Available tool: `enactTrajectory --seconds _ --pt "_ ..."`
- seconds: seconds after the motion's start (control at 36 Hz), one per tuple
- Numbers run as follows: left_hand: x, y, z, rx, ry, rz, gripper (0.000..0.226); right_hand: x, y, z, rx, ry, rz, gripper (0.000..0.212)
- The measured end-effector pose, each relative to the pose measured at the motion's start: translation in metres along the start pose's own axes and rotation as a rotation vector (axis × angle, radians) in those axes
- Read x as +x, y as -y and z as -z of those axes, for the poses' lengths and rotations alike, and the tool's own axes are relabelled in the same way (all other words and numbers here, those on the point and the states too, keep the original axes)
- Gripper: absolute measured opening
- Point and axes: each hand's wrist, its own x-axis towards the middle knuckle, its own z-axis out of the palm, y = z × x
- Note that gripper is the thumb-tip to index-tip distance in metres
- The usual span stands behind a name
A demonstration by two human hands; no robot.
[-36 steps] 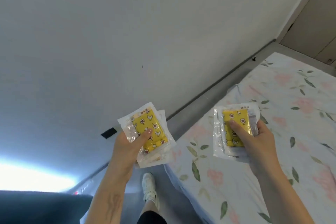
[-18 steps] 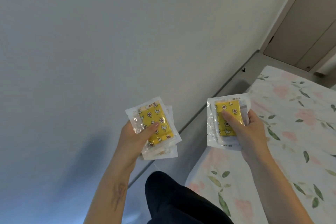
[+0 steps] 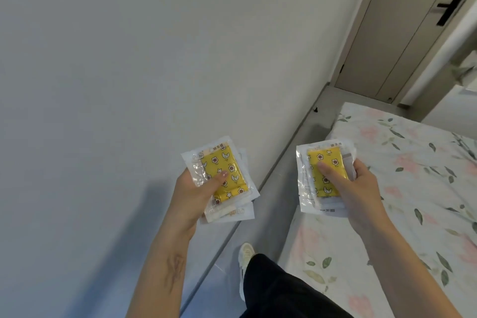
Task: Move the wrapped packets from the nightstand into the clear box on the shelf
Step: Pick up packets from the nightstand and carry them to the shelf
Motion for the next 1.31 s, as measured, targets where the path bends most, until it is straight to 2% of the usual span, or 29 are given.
enactTrajectory --seconds 0.36,0.67,1.06,1.17,1.31 --pt "0.056 -0.002 -0.011 0.017 0.109 0.027 0.016 0.031 0.002 -0.008 -0.039 -0.11 -0.032 0.014" --pt "0.123 -0.004 -0.055 0.06 0.177 0.058 0.016 0.089 0.001 0.002 -0.016 -0.187 -0.065 0.013" --pt "0.253 -0.02 -0.152 0.135 0.222 0.126 0.018 0.242 0.018 0.023 0.043 -0.268 -0.116 0.028" --pt "0.291 -0.028 -0.189 0.102 0.232 0.153 0.018 0.293 0.028 0.036 0.073 -0.264 -0.087 0.014" --pt "0.329 -0.032 -0.231 0.088 0.269 0.146 0.017 0.342 0.036 0.053 0.09 -0.288 -0.069 0.013"
